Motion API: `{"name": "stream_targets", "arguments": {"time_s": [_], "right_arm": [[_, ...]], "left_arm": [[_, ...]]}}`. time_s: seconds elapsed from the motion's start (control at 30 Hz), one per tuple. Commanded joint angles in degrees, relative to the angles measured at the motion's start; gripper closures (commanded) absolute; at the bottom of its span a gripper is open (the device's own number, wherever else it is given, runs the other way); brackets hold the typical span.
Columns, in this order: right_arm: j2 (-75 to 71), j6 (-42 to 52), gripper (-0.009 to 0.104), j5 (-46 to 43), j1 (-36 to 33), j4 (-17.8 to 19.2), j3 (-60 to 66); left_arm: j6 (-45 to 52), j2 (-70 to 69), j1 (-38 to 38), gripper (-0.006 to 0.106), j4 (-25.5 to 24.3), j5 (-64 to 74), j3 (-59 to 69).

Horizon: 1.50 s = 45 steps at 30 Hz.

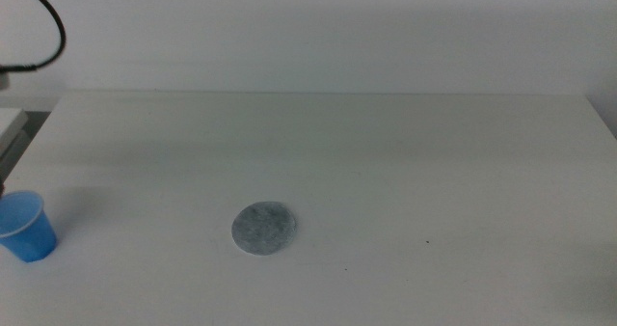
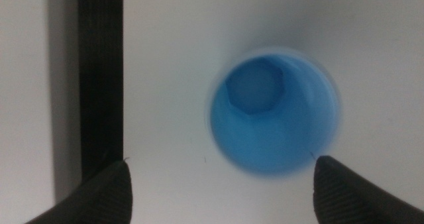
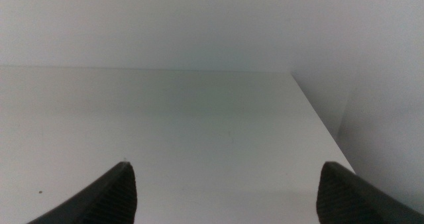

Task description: Place an empty cup on a cup mat.

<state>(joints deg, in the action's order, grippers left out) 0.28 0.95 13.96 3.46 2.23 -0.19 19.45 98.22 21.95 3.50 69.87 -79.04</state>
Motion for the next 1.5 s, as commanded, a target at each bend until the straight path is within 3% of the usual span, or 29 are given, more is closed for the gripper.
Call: {"name": "stream_targets", "arguments": {"time_s": [0.0, 0.23, 0.4, 0.5, 0.73, 0.93, 1.17, 1.37, 1.47], "right_arm": [[-0.28, 0.23, 0.002, -0.39, 0.00, 0.39, 0.19], [-0.28, 0.23, 0.002, -0.39, 0.00, 0.39, 0.19], [-0.28, 0.23, 0.002, -0.39, 0.00, 0.39, 0.19], [-0.28, 0.23, 0.002, -0.39, 0.00, 0.39, 0.19], [-0.28, 0.23, 0.002, -0.39, 0.00, 0.39, 0.19], [-0.28, 0.23, 0.002, -0.39, 0.00, 0.39, 0.19], [-0.28, 0.23, 0.002, -0.39, 0.00, 0.39, 0.19], [-0.28, 0.23, 0.002, -0.39, 0.00, 0.39, 0.19], [-0.28, 0.23, 0.002, -0.39, 0.00, 0.39, 0.19]], "left_arm": [[2.17, 3.28, 0.29, 0.007, 0.44, -1.51, -1.32], [3.25, 9.71, 0.29, 0.007, 1.02, -4.84, -1.31], [3.90, 12.64, 0.29, 0.020, 1.70, -5.08, -1.31], [4.67, 13.96, 0.29, 0.039, 2.64, -5.97, -1.31], [-3.50, 14.33, -0.12, 0.100, 4.63, 0.10, -4.82], [-8.08, 11.42, -7.44, 0.102, 7.38, 0.10, -6.83], [-13.54, 10.60, -23.09, 0.102, 16.43, 0.10, -7.44], [-26.14, 10.60, -35.79, 0.102, 10.72, -4.88, -7.44], [-27.95, 11.15, -39.48, 0.102, 10.68, -5.80, -7.44]]}}
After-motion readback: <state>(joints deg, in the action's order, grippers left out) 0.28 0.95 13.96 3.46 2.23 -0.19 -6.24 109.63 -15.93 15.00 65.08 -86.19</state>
